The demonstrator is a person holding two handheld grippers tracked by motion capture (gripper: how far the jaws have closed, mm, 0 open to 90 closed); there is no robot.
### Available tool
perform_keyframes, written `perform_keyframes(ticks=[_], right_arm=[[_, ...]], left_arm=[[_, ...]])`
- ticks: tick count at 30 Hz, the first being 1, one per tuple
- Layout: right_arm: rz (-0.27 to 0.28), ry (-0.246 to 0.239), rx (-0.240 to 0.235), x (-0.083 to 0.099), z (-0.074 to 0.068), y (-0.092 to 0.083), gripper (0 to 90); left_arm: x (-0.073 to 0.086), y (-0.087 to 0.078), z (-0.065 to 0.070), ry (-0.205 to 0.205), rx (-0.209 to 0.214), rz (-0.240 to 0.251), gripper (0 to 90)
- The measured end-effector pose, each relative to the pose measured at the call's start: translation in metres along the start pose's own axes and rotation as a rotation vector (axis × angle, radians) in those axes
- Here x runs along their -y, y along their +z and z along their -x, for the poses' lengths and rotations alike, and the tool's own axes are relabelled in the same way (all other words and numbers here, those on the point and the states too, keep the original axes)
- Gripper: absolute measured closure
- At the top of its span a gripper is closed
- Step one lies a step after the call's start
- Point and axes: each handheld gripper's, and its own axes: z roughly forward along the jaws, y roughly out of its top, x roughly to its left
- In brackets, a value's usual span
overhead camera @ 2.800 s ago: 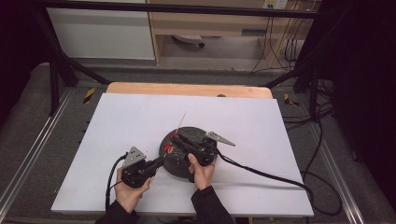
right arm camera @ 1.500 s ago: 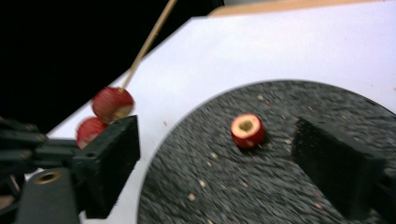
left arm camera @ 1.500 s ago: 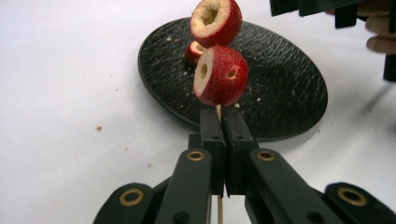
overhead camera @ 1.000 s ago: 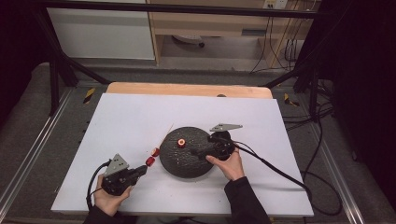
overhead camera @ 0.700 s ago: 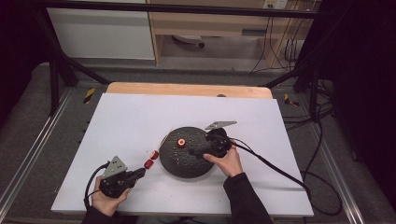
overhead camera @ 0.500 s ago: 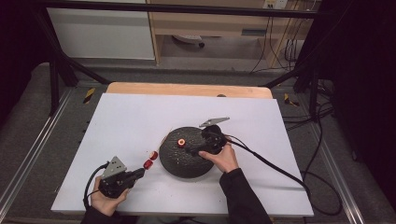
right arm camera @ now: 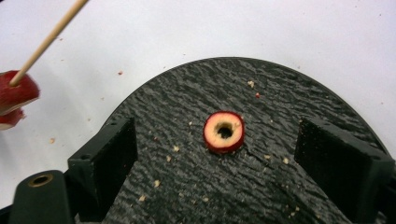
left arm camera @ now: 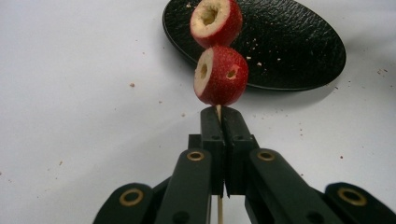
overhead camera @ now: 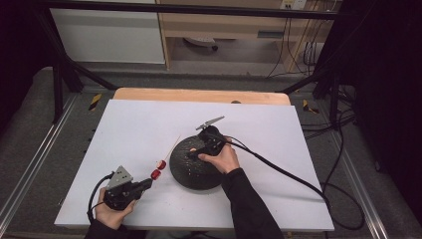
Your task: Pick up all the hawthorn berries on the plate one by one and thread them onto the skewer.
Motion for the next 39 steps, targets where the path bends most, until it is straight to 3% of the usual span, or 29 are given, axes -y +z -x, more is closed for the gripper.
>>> perform_keyframes(ticks=[9,16,23,39], right_arm=[[-0.052,0.003,0.013,-0.011,0.001,0.013,21.2],[-0.091,0.029,0.003,-0.016,0.001,0.025,31.0],[-0.152,0.023,0.006,-0.017,0.005,0.031,40.5],[-0.21,0.092,-0.03,-0.018,0.012,0.038,55.4]], left_arm=[[0.0,0.0,0.0,-0.004,-0.005,0.0,88.3],[0.0,0.0,0.0,-0.006,-0.005,-0.001,88.3],[0.0,0.001,0.0,-0.006,-0.003,-0.002,88.3],[0.0,0.001,0.001,-0.006,0.003,-0.003,88.4]])
